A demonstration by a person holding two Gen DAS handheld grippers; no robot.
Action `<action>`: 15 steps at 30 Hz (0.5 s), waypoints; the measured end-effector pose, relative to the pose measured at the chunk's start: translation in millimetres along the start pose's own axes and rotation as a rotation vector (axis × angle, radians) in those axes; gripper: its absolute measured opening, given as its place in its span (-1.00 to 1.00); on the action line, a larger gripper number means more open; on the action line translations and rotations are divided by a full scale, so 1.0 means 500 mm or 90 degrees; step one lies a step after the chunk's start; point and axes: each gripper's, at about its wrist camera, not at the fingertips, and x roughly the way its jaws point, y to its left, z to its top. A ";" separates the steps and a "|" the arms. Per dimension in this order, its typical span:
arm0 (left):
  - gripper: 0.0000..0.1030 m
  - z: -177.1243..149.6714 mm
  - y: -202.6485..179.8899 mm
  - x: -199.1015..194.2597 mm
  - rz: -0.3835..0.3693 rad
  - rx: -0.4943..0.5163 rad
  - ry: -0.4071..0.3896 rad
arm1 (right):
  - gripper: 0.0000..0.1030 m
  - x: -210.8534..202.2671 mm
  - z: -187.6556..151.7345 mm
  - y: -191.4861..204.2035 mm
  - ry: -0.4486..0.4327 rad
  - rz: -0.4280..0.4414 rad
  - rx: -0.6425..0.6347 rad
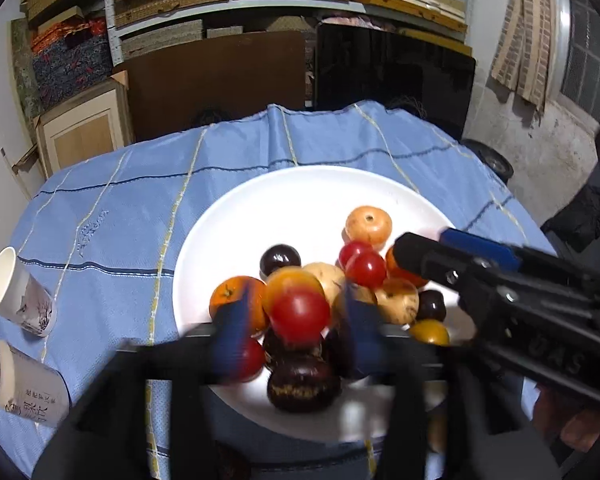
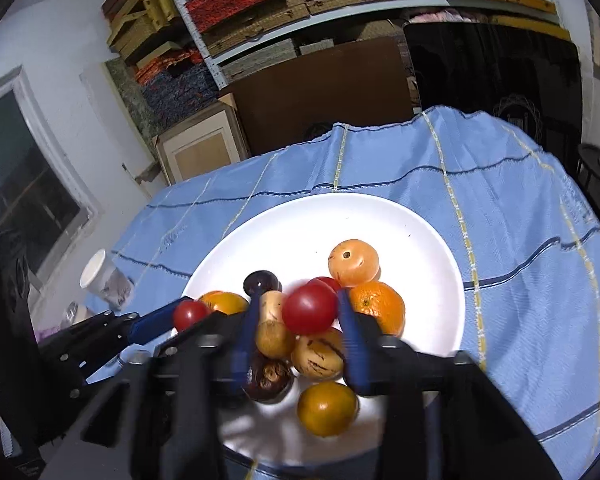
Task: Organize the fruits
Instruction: 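Place the tomato on the plate with the left tool while the right places its tomato, then grasp the pale orange fruit with the right tool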
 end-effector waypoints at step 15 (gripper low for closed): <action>0.57 -0.055 0.029 -0.105 -0.001 -0.023 -0.026 | 0.16 -0.130 -0.080 -0.028 -0.006 0.018 0.030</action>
